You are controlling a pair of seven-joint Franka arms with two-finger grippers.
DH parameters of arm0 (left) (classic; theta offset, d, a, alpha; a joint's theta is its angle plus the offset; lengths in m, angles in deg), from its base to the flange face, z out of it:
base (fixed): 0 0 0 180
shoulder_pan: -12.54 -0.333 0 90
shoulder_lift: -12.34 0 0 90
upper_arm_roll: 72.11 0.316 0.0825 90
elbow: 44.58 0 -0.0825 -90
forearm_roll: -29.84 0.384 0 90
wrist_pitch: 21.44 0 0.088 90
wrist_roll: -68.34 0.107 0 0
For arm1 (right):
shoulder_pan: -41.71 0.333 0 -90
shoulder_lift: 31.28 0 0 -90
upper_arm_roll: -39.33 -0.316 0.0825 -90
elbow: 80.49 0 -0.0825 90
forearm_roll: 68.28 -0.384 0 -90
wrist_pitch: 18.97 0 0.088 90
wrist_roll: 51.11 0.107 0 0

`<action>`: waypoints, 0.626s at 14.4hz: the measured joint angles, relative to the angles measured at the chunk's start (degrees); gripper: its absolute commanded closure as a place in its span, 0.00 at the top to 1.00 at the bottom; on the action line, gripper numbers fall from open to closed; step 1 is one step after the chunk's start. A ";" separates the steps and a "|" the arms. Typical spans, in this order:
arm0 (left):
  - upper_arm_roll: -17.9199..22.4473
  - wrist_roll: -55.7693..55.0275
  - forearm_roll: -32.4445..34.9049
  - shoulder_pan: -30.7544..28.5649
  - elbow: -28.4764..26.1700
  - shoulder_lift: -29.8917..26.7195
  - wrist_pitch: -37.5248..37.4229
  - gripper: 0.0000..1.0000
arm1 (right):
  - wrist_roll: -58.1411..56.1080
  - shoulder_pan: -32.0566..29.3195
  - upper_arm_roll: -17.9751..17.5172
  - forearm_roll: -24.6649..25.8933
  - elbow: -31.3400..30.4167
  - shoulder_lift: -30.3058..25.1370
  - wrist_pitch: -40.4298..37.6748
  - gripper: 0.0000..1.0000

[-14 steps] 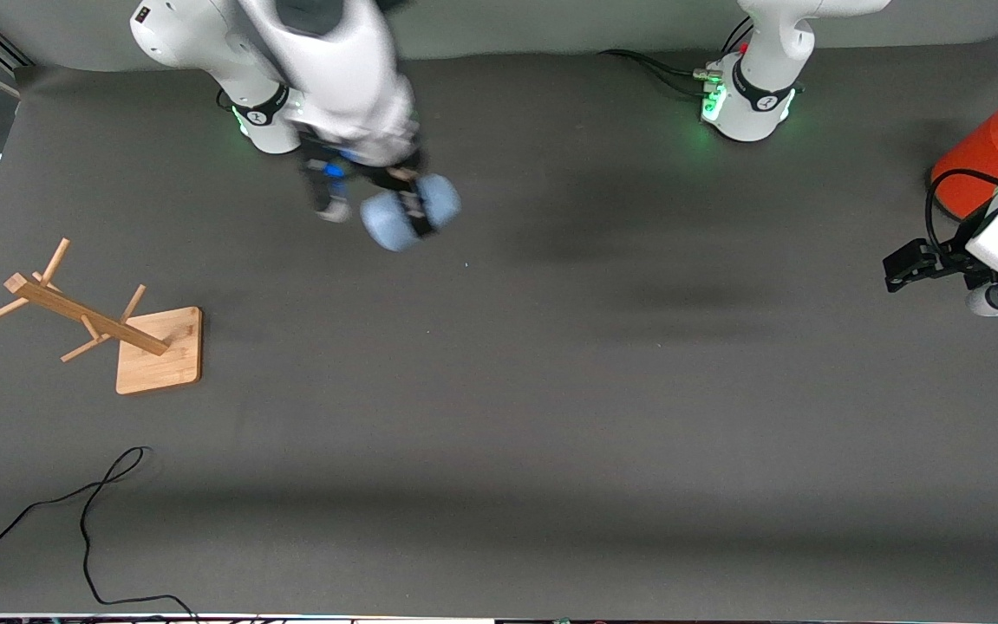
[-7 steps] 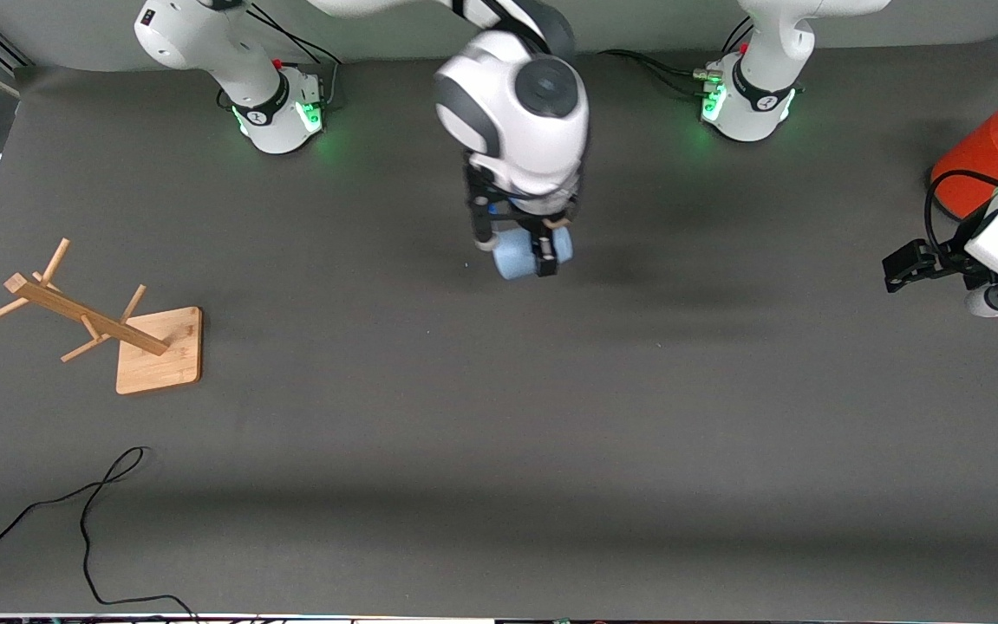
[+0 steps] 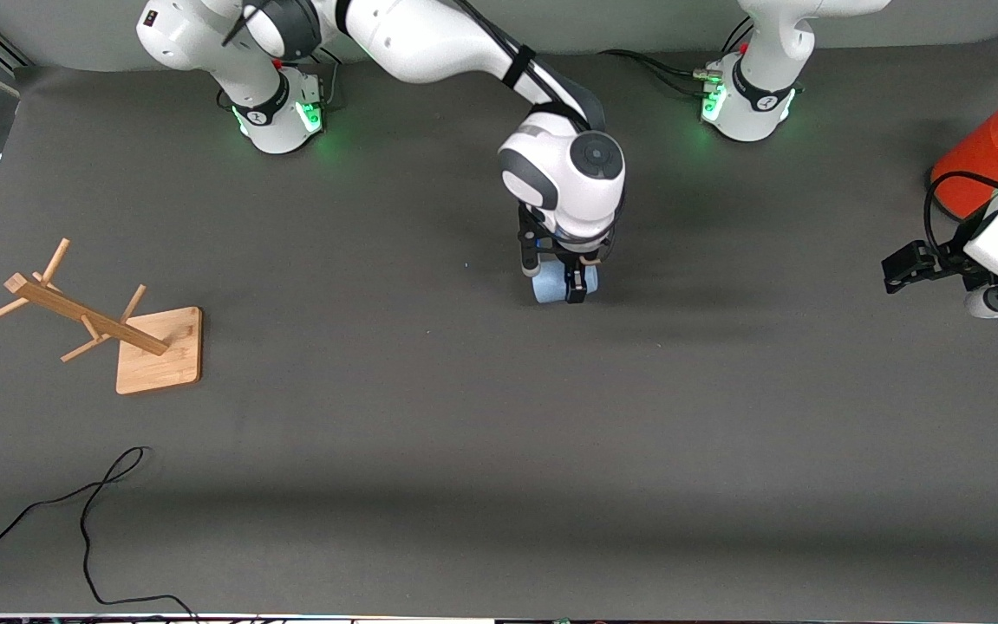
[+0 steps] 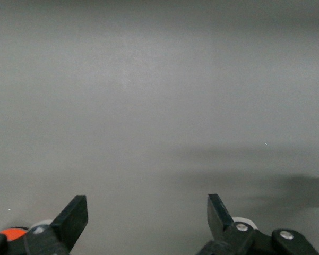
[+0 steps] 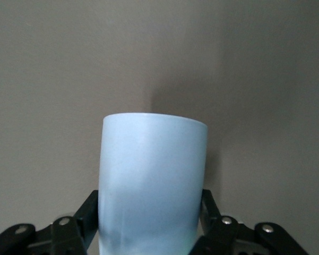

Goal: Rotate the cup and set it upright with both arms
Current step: 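Carry the blue cup to mid-table with the right gripper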

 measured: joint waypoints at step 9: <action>0.00 0.00 0.00 0.00 0.00 0.29 0.15 1.00 | 2.29 0.18 -0.49 0.00 1.65 3.76 3.05 1.00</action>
